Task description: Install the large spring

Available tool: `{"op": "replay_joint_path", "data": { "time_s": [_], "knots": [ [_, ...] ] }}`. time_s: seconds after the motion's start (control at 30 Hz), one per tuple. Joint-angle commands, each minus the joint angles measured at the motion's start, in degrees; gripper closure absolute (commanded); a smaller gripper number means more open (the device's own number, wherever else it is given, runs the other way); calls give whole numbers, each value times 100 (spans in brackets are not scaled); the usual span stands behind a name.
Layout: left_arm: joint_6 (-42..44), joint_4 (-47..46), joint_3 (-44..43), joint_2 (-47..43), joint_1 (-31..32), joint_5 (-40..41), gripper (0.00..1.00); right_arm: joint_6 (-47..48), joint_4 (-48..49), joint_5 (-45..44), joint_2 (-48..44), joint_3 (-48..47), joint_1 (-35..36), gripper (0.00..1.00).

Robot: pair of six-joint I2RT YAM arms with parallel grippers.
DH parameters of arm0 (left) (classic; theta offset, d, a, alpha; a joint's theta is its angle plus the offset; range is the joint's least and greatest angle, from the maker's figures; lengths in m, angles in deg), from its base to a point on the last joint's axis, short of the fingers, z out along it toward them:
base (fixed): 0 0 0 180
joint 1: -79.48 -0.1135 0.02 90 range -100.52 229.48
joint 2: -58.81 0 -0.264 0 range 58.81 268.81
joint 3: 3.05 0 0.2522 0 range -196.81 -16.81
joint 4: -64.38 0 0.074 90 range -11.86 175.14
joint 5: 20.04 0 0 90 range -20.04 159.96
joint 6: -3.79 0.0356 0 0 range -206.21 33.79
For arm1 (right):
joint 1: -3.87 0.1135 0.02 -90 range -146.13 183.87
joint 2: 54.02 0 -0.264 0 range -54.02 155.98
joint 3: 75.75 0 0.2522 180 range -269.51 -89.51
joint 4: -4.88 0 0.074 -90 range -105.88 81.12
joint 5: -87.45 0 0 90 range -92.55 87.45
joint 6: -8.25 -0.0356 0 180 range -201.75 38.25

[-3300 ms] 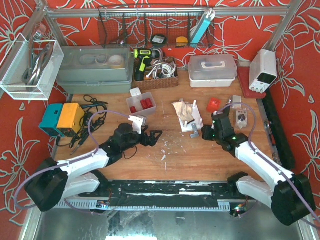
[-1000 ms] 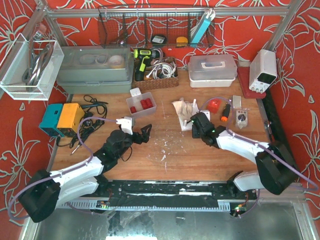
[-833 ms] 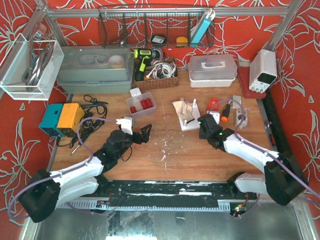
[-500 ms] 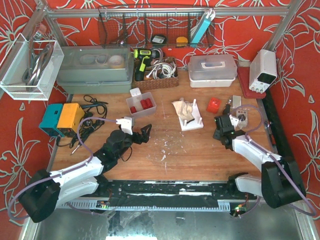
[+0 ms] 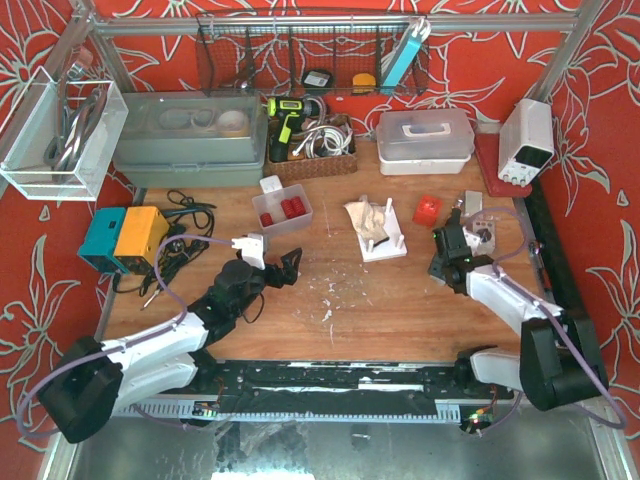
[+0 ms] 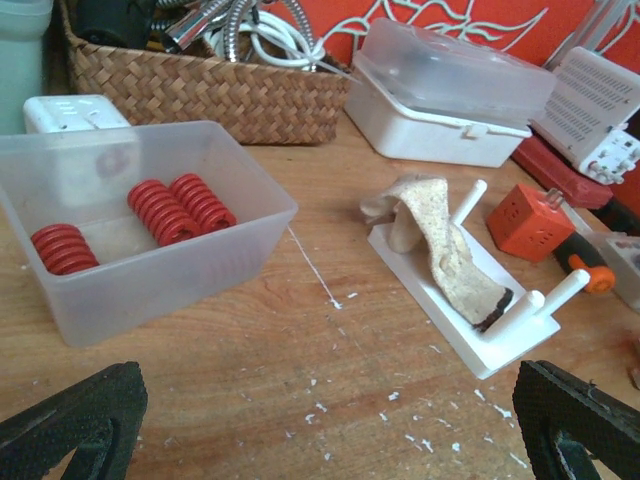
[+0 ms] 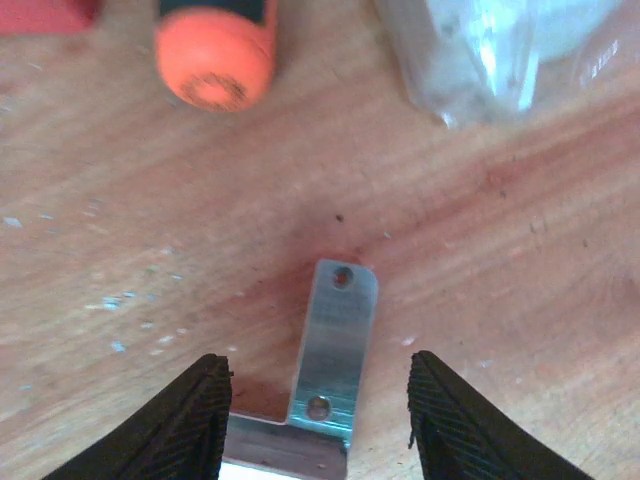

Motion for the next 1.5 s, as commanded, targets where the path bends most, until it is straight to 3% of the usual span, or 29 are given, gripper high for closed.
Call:
{"op": "replay_joint_path", "data": {
  "time_s": [0.0,0.13,0.23,0.57,0.83,1.13,1.3,1.47],
  "knots": [
    [-198,12,-41,175,16,311,1,452,-325,241,-496,-444,-8,46],
    [-424,125,-181,602,-89,144,1,939,-327,632,-753,-842,201,44],
    [-419,175,-261,686,-105,78,1,1287,-71,521,-676,-1077,814,42],
    [-319,39,-3,143,-105,354,1,1870,755,403,918,-2053,2060,43],
    [-274,61,-50,165,-105,417,1,2098,951,336,2279,-2941,2439,43],
    [-285,144,-105,190,-105,457,1,1879,423,-544,3352,-3789,2546,39],
    [-285,153,-98,107,-105,445,1,1771,387,-654,3604,-3886,2545,45],
    [-297,63,-32,44,-105,418,1,1760,439,-625,3559,-3863,2541,65]
  ]
}}
